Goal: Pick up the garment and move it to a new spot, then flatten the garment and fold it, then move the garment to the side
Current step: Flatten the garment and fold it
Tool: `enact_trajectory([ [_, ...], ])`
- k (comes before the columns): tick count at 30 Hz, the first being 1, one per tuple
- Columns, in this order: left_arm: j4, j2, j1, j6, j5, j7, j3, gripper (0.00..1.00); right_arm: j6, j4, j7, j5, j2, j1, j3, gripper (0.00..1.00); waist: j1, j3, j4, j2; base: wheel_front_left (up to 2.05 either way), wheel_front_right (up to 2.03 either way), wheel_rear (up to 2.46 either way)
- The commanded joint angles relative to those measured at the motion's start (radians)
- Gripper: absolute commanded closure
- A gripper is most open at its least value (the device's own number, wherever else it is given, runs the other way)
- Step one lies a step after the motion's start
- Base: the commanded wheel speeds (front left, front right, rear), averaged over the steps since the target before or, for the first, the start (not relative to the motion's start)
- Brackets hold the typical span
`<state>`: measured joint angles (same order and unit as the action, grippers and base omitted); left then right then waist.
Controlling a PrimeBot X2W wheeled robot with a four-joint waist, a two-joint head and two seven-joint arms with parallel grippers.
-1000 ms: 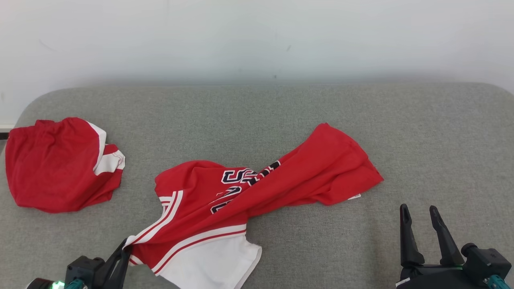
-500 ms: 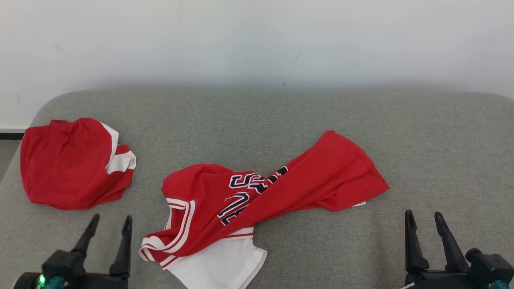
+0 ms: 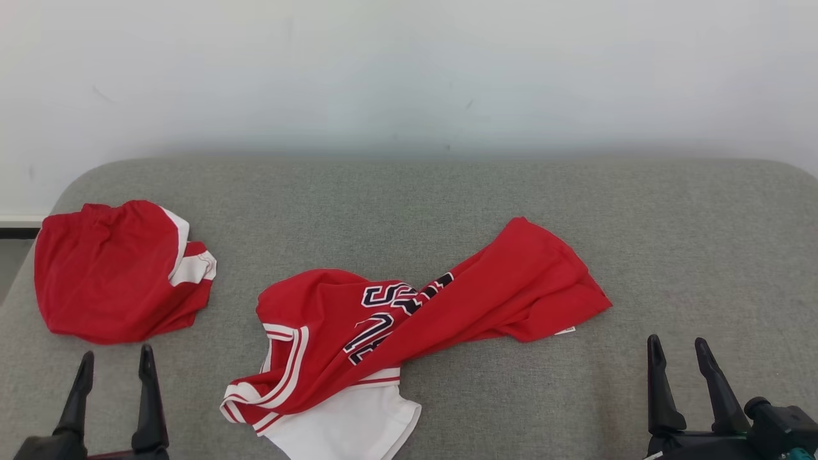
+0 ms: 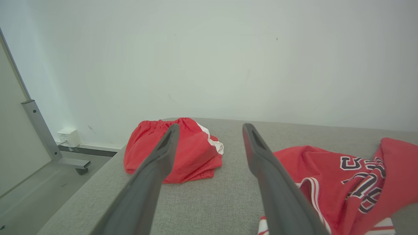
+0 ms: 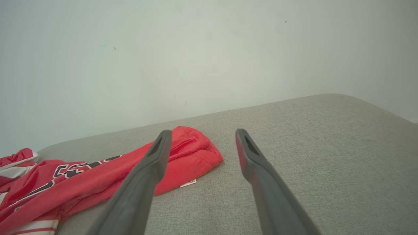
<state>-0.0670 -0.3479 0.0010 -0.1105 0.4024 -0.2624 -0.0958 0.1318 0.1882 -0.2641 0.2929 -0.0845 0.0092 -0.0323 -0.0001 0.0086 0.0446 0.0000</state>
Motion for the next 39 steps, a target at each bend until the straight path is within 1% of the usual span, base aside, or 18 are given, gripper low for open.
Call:
enact_trajectory([
  [1,0.009,0.016,0.025,0.006,-0.021,-0.003,0.017,0.0,-0.002,-0.002,0.0,-0.003,-0.009,0.013,-0.003,0.0,0.0001,-0.004,-0.006,0.0,0.0,0.0,0.0],
  [4,0.017,0.047,0.056,0.026,-0.037,-0.003,0.042,0.0,-0.002,0.002,0.0,0.002,-0.012,0.018,-0.004,0.0,0.0001,-0.007,-0.012,0.0,0.0,0.0,0.0],
  [9,-0.007,0.084,0.069,0.073,-0.071,-0.003,0.057,0.0,-0.002,0.013,0.0,0.005,-0.016,0.022,-0.005,0.0,0.0001,-0.002,-0.015,0.0,0.0,0.0,0.0],
  [12,-0.018,0.106,0.061,0.093,-0.09,-0.003,0.068,0.0,-0.002,0.022,-0.001,0.008,-0.019,0.017,-0.004,0.0,0.0001,0.0,-0.015,0.0,0.0,0.0,0.0],
  [15,-0.025,0.115,0.052,0.103,-0.098,-0.003,0.079,0.0,-0.002,0.037,0.0,0.0,-0.029,0.005,0.007,0.0,0.0001,0.002,-0.015,0.0,0.0,0.0,0.0],
  [16,-0.029,0.124,0.04,0.116,-0.11,-0.003,0.086,0.0,-0.002,0.055,0.002,-0.006,-0.044,-0.018,0.02,0.0,0.0001,0.008,-0.013,0.0,0.0,0.0,0.0],
  [20,-0.037,0.145,0.017,0.138,-0.134,-0.003,0.096,0.0,-0.002,0.1,0.027,-0.014,-0.091,-0.083,0.055,0.0,0.0001,0.017,0.002,0.0,0.0,0.0,0.0],
  [25,-0.046,0.177,-0.009,0.164,-0.154,-0.003,0.1,0.0,-0.002,0.175,0.072,-0.012,-0.153,-0.202,0.086,0.0,0.0001,0.03,0.035,0.0,0.0,0.0,0.0],
  [29,-0.054,0.201,-0.032,0.182,-0.172,-0.004,0.098,0.0,-0.002,0.248,0.098,-0.002,-0.2,-0.307,0.114,0.0,0.0001,0.053,0.072,0.0,0.0,0.0,0.0],
  [33,-0.058,0.224,-0.062,0.198,-0.188,-0.004,0.084,0.0,-0.002,0.333,0.125,0.02,-0.245,-0.408,0.121,0.0,0.0001,0.09,0.12,0.0,0.0,0.0,0.0],
  [39,-0.07,0.243,-0.116,0.218,-0.196,-0.003,0.09,0.0,-0.002,0.46,0.191,0.035,-0.296,-0.54,0.171,0.0,0.0001,0.151,0.177,0.0,0.0,0.0,0.0],
])
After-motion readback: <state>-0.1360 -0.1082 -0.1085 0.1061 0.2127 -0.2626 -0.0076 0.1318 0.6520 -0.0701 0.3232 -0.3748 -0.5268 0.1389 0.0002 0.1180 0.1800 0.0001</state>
